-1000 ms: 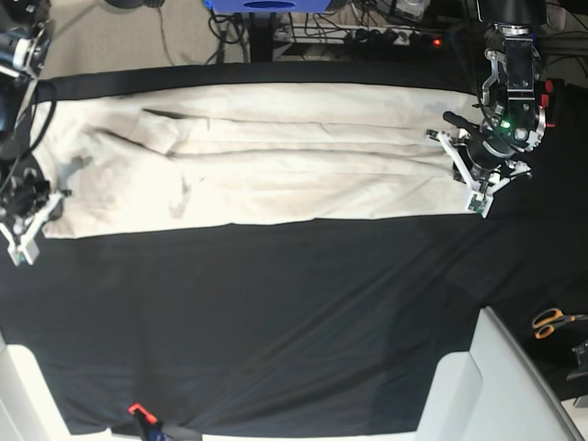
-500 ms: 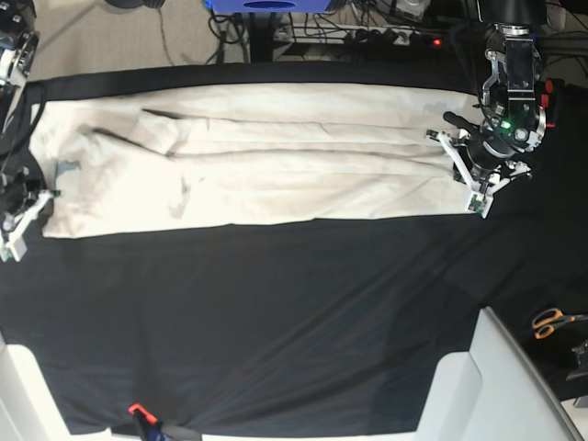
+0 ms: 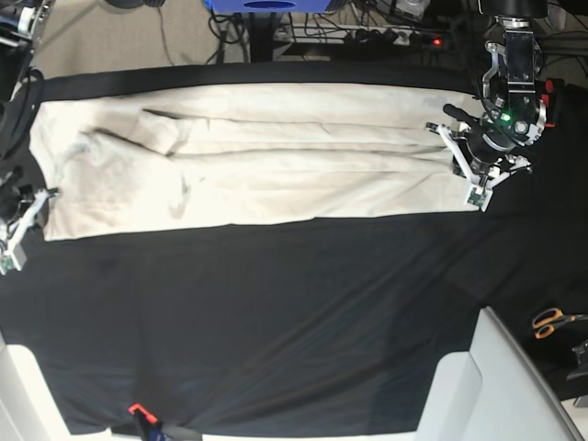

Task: Fold the T-shirt properly
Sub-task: 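Open the left gripper and move it to the shirt's other end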

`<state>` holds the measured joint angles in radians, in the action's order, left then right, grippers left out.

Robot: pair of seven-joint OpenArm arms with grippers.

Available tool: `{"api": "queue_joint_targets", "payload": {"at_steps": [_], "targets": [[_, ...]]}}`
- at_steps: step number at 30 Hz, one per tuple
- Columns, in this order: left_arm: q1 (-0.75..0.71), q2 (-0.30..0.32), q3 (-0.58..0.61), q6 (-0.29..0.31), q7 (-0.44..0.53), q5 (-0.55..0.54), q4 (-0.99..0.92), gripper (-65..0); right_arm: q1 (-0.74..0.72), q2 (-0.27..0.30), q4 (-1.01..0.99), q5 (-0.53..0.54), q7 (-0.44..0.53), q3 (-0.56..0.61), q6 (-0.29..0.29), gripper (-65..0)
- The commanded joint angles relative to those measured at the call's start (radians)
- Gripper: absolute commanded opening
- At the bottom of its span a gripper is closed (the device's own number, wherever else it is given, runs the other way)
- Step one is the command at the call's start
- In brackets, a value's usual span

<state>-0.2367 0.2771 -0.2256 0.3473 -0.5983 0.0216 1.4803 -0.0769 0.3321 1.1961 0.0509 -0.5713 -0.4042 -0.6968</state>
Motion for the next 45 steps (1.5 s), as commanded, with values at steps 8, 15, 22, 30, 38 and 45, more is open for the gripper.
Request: {"api": "queue_joint_targets", "payload": {"at_steps": [8, 15, 22, 30, 38, 45], "targets": [[0.001, 0.029, -0.013, -0.001, 0.005, -0.002, 0.092, -31.3, 0.012, 0.008, 0.017, 0.008, 0.012, 0.001, -0.001, -64.8], [-0.049, 0.026, -0.025, 0.0, 0.002, -0.016, 0.291, -15.5, 0.041, -0.003, 0.018, 0.008, 0.01, -0.003, -0.001, -64.8], [-0.132, 0.007, -0.231, 0.068, 0.002, -0.334, 0.24, -25.2, 0.078, -0.004, 0.018, 0.008, 0.01, -0.003, -0.001, -64.8], [-0.148, 0.014, -0.237, 0.088, 0.008, -0.424, 0.179, -65.0, 0.095, -0.004, 0.018, 0.008, 0.01, -0.003, -0.001, -64.8], [-0.114, -0.003, -0.237, 0.089, 0.013, -0.418, 0.072, -65.0, 0.095, -0.006, 0.018, 0.008, 0.01, -0.005, -0.001, -64.8], [-0.069, 0.004, -0.237, 0.089, 0.116, -0.412, -0.106, -65.0, 0.095, -0.006, 0.018, 0.008, 0.012, -0.005, -0.001, -64.8]]}}
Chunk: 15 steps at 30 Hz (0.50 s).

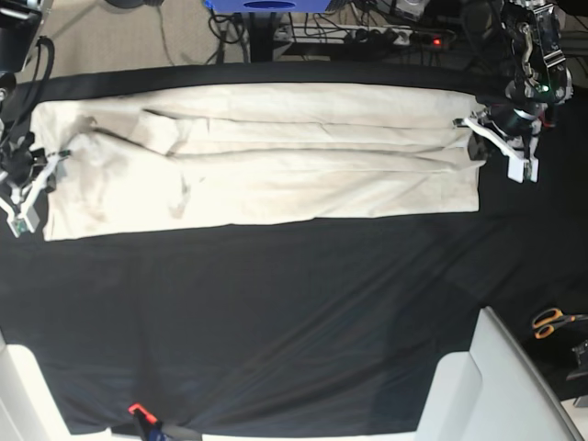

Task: Fold the T-shirt properly
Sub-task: 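Open the left gripper and move it to the shirt's other end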

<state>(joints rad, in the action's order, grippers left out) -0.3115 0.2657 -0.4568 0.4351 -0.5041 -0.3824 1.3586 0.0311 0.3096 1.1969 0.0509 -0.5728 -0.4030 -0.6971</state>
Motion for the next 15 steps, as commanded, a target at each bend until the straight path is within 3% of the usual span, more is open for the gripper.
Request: {"api": "queue_joint_targets", "payload": {"at_steps": [1, 6, 12, 15], "targets": [[0.013, 0.016, -0.006, 0.001, 0.026, 0.015, -0.006, -65.0, -0.013, 0.016, 0.018, 0.008, 0.014, -0.006, -0.001, -64.8], [0.067, 0.005, -0.007, 0.015, 0.032, 0.121, -0.1, -65.0, -0.013, 0.016, 0.018, 0.008, 0.014, -0.006, -0.001, -64.8], [0.019, 0.03, -0.038, 0.041, 0.014, 0.041, 0.051, -65.0, -0.01, 0.016, 0.018, 0.008, 0.014, -0.006, -0.001, -64.8], [-0.018, 0.034, -0.073, 0.043, -0.058, -0.036, 0.163, -65.0, -0.01, 0.016, 0.018, 0.008, 0.014, -0.006, -0.001, -64.8]]}}
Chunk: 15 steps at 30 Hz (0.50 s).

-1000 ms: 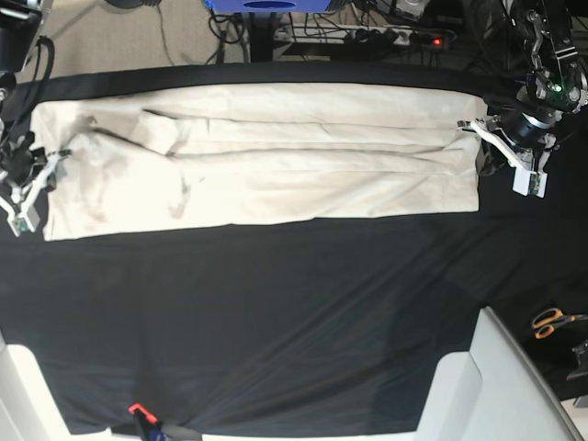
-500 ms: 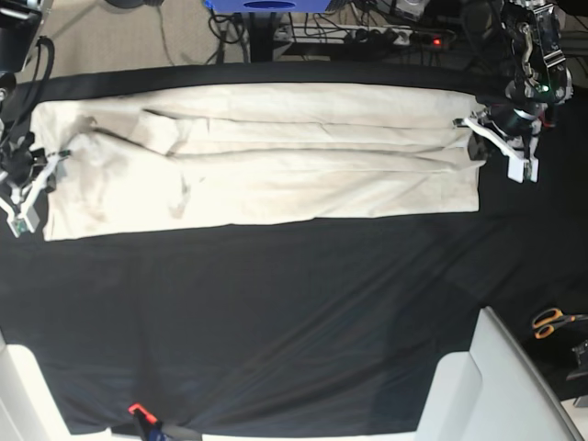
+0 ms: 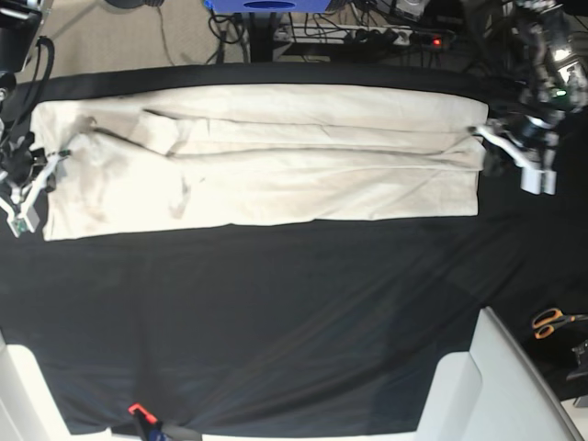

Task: Fold the T-shirt properly
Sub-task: 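Open the left gripper and move it to the shirt's other end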

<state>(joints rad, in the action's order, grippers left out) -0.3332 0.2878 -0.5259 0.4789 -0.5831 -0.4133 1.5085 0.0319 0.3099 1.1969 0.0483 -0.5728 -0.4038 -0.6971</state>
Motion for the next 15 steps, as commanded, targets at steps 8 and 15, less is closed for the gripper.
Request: {"api": "queue_joint_targets", "payload": {"at_steps": [8, 15], "targets": [[-0.01, 0.035, -0.19, 0.109, -0.087, -0.14, -0.062, -30.4, -0.005, 0.016, 0.018, 0.011, 0.014, -0.005, -0.001, -64.8], [0.035, 0.084, -0.187, 0.219, -0.085, -0.31, -0.319, -1.2, 0.003, 0.018, 0.018, 0.011, 0.014, -0.001, -0.001, -64.8]]}}
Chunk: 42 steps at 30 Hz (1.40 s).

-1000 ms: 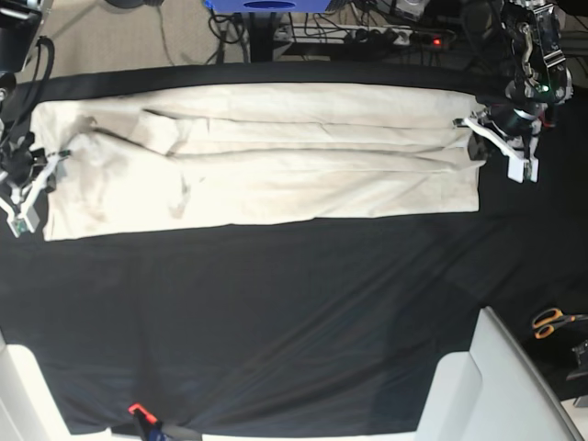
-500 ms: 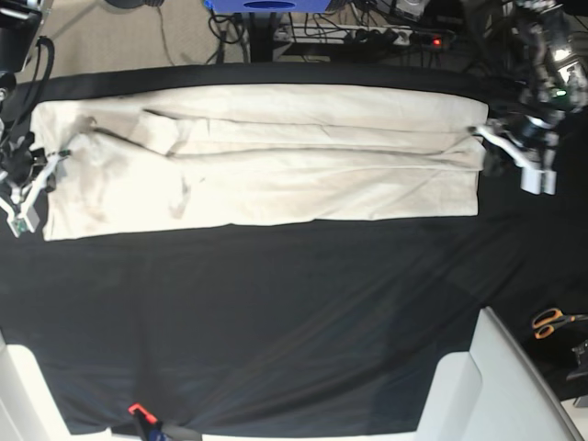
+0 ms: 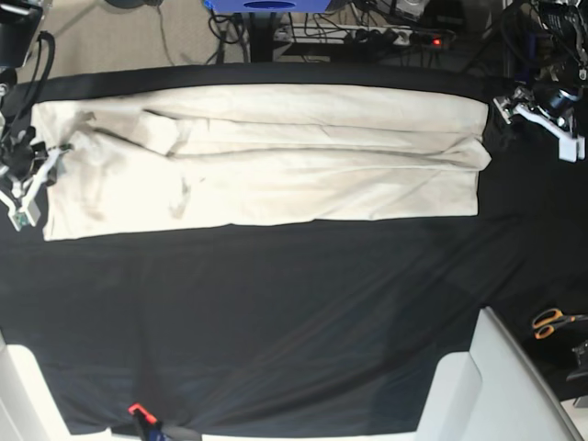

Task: Fold the T-shirt properly

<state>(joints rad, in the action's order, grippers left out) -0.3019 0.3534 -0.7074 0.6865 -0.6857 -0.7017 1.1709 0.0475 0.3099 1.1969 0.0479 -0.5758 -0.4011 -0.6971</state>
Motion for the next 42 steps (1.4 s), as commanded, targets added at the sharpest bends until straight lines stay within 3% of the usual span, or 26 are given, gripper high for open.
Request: {"api": "queue_joint_targets", "payload": {"at_steps": [1, 6, 15, 19, 21, 26, 34, 37, 42], "targets": [[0.017, 0.019, -0.005, 0.012, 0.017, -0.014, -0.012, -1.2, -0.013, 0.018, 0.018, 0.011, 0.017, -0.003, -0.001, -64.8], [0.103, 0.005, -0.004, 0.012, 0.019, 0.06, -0.101, -1.2, -0.013, 0.018, 0.018, 0.011, 0.017, -0.006, -0.001, -64.8], [0.188, -0.112, -0.002, 0.012, 0.019, 0.277, -0.154, -1.2, -0.013, 0.018, 0.018, 0.011, 0.017, -0.006, -0.001, -64.8], [0.18, -0.147, -0.002, 0.012, 0.019, 0.299, -0.153, -1.8, -0.013, 0.018, 0.018, 0.011, 0.017, -0.006, -0.001, -64.8], [0.177, -0.156, 0.013, 0.012, 0.019, 0.299, -0.153, -7.2, -0.013, 0.016, 0.016, 0.011, 0.017, -0.006, -0.001, -64.8], [0.16, -0.156, 0.064, 0.012, 0.021, 0.297, -0.153, -29.0, -0.013, 0.016, 0.016, 0.011, 0.017, -0.006, -0.001, -64.8], [0.171, -0.158, 0.07, 0.012, 0.021, 0.297, -0.159, -44.4, -0.013, 0.016, 0.016, 0.011, 0.018, -0.006, -0.001, -64.8], [0.172, -0.158, 0.065, 0.012, 0.021, 0.297, -0.153, -62.9, -0.013, 0.016, 0.016, 0.011, 0.018, -0.006, -0.001, -64.8], [0.198, -0.152, 0.067, 0.012, 0.022, 0.304, -0.145, -65.0, 0.001, 0.016, 0.018, 0.011, 0.018, -0.006, -0.001, -64.8]]}}
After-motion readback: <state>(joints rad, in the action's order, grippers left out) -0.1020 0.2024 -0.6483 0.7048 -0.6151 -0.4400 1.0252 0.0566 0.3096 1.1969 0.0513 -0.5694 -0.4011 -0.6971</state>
